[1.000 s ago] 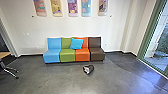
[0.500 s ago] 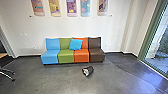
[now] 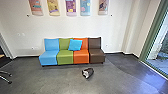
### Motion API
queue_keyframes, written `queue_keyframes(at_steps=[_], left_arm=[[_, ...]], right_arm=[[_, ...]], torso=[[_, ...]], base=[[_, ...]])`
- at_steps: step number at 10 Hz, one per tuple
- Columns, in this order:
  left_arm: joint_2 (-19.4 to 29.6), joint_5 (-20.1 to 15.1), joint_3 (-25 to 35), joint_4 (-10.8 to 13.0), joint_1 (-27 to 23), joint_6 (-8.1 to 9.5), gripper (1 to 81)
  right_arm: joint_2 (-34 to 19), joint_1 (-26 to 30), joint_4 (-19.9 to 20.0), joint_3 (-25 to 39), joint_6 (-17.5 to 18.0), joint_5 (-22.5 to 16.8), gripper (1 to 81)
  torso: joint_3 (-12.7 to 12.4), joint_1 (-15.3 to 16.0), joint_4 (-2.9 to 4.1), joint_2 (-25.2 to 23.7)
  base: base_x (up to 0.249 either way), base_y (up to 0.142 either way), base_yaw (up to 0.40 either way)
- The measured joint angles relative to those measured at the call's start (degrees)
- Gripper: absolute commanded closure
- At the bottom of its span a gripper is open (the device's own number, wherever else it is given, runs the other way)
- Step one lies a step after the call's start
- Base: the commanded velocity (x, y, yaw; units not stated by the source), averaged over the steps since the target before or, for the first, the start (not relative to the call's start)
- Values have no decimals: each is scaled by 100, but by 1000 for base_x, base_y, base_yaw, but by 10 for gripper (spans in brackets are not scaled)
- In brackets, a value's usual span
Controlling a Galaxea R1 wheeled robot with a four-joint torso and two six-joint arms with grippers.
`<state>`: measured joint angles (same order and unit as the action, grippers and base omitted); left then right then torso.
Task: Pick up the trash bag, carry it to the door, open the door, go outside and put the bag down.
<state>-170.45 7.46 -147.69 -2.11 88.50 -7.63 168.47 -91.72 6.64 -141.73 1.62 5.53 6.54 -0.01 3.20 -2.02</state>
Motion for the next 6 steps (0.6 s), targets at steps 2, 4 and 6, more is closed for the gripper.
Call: queue_keyframes(at_steps=[2, 4, 6], left_arm=[[0, 26, 0, -1, -85, 0, 10], [9, 17, 0, -1, -46, 0, 10], [13, 11, 0, -1, -22, 0, 10]], right_arm=[[-1, 71, -9, 0, -13, 6, 10], [0, 35, -4, -2, -6, 2, 10], [0, 51, -6, -6, -9, 2, 10]], torso=[[2, 10, 0, 6], [2, 8, 0, 4], [2, 8, 0, 4]], base=[[168, 0, 0], [169, 0, 0], [169, 0, 0]])
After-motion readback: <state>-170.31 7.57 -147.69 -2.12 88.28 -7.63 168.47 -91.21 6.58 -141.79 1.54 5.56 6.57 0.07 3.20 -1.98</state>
